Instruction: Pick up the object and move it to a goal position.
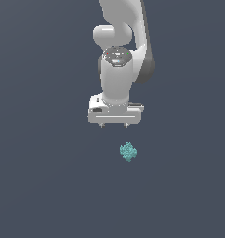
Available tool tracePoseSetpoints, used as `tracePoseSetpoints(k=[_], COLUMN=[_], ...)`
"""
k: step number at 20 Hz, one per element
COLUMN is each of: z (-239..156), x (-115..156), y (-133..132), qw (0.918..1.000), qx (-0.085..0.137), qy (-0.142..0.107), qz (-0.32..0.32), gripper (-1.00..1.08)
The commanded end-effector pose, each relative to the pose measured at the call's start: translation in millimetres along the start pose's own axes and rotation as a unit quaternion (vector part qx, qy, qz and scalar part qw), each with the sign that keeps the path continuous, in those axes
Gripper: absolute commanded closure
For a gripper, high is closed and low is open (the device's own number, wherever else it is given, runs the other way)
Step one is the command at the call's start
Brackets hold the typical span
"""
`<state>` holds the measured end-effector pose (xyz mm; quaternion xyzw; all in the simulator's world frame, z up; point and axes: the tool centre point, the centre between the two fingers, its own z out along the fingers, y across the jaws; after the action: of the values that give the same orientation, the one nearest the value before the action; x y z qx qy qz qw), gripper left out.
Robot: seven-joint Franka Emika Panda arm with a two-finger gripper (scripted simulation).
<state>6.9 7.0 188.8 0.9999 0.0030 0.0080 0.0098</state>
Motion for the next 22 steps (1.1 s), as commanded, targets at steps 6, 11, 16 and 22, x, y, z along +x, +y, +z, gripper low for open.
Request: tracePoseSetpoints(k=[6,11,16,22], z=[14,32,57,81], x=[9,19,31,41], y=[-10,-24,-42,-59], qw=[0.9988,0.9942,0.9829,0.9669], qx=[-0.001,-0.001,0.002,0.007], qy=[-0.002,-0.003,-0.005,-0.005], qz=[-0.049,-0.107,-0.184,-0.255], gripper=[-0.92,-0.92,-0.92,-0.92])
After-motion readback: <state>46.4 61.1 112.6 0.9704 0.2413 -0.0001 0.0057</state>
